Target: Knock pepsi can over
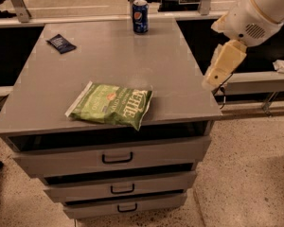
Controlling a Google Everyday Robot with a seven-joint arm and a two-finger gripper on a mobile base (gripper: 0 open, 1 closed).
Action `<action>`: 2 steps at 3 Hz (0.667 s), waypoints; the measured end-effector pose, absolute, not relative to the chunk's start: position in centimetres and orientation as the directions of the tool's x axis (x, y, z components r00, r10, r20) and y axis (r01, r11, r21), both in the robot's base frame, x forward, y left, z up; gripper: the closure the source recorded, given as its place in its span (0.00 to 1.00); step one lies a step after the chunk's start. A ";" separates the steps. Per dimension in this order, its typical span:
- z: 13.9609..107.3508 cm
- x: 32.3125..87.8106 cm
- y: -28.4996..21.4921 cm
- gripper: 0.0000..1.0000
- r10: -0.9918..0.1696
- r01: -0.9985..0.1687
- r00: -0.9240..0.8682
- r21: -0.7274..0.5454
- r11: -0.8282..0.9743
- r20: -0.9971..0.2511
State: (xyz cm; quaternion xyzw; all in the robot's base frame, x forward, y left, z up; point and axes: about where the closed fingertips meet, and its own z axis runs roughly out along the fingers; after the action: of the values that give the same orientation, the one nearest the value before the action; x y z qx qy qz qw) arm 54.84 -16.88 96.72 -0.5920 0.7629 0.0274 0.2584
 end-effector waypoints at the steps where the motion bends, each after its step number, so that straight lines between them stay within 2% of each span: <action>1: 96.6 61.1 -13.5 0.00 -0.832 -0.905 -0.133 -0.277 0.324 -0.538; 2: 97.8 67.5 -9.6 0.00 -0.760 -0.890 -0.074 -0.301 0.343 -0.646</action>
Offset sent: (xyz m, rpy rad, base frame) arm 0.1927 0.1146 0.0308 0.3829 -0.2102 0.0527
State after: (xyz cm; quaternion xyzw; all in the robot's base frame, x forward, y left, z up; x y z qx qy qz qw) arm 67.48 -9.63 97.84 -0.5667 0.7278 0.0861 0.3765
